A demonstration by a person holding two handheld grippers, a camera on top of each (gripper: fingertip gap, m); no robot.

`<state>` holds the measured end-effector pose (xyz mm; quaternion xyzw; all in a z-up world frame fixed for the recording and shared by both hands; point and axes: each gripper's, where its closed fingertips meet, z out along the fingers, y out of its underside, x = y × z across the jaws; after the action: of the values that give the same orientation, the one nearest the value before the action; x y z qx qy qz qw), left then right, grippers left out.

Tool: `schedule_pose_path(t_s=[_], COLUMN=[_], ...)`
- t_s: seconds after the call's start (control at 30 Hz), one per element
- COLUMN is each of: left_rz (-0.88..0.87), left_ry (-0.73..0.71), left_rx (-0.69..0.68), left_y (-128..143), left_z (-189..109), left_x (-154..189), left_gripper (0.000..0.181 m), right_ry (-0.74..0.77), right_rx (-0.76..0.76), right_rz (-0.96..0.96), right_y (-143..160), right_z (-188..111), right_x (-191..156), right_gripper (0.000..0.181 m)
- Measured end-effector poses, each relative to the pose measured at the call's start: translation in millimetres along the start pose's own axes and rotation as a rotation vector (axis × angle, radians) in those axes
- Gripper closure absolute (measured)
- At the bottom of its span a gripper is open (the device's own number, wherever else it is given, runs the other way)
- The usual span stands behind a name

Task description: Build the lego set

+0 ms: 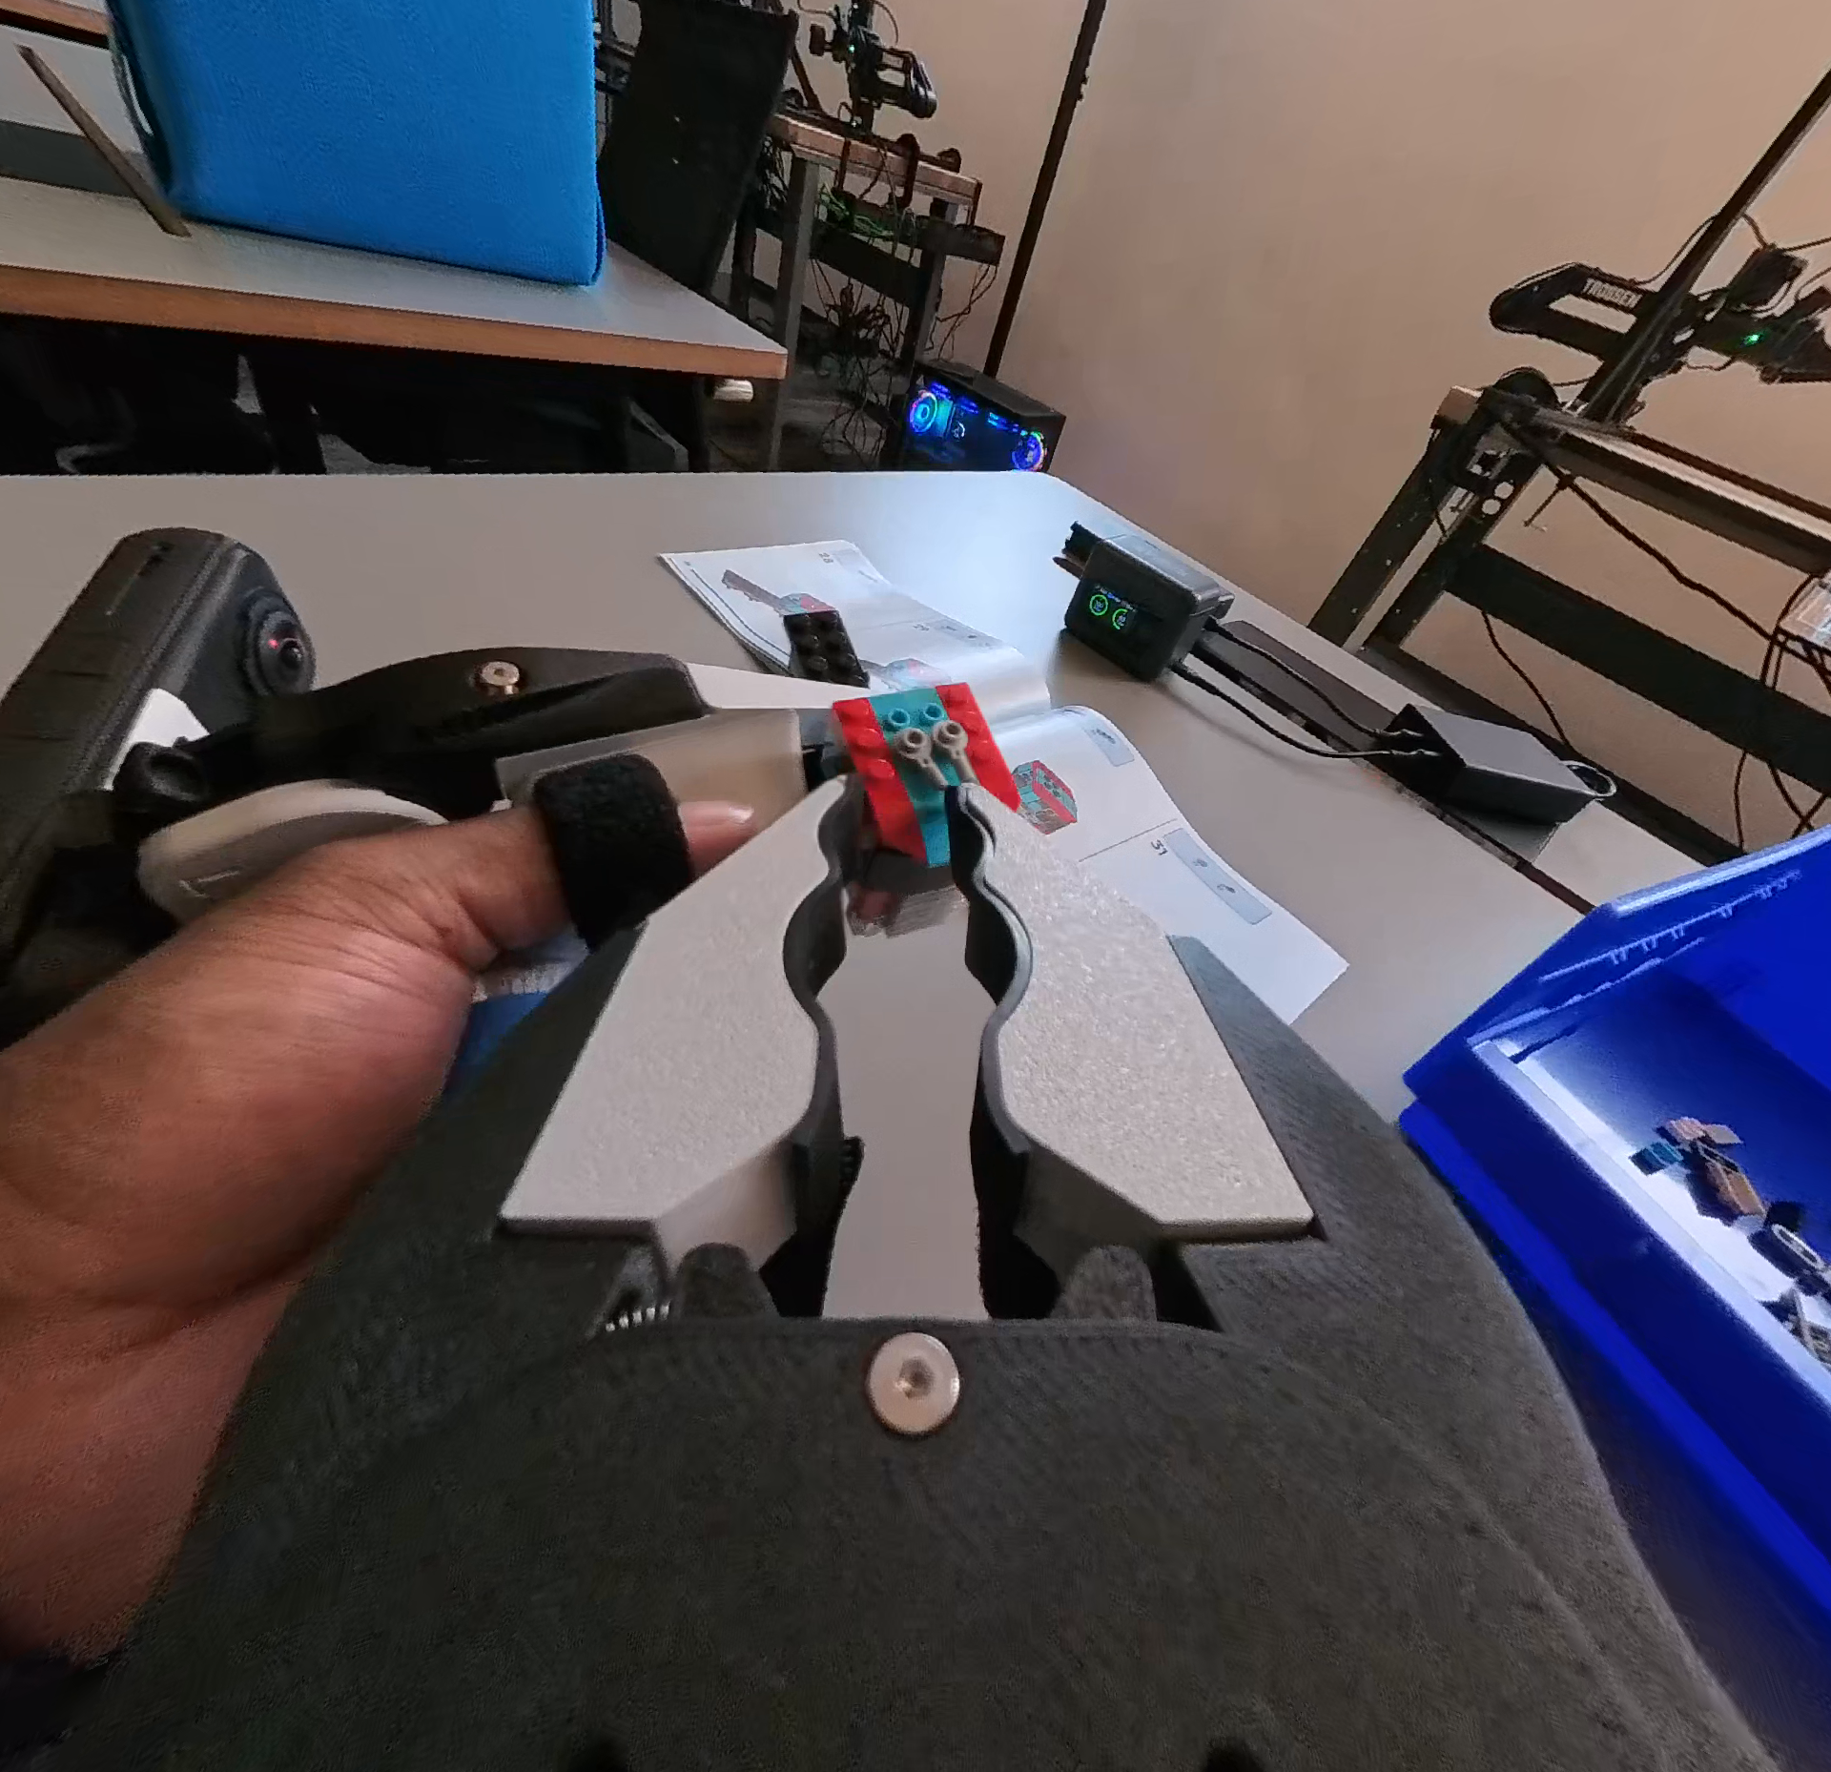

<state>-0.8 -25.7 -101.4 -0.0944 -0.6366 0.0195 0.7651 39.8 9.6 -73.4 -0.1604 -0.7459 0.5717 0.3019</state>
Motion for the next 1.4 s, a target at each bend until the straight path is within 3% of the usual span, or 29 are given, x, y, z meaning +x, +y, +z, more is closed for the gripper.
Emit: schedule_pose_path(t_s=[1.4], left_rz=[-0.003], left_ry=[-0.038], left_rx=[0.037], left_y=[-3.6], left_z=[-3.1], left_x=[-7.3], left_gripper=[0.166], right_ry=[0.04], right_rx=[0.024], right_rz=[0.052], right_y=[6.5], right_z=[0.0], right_x=[-1.7], right_gripper=[0.167])
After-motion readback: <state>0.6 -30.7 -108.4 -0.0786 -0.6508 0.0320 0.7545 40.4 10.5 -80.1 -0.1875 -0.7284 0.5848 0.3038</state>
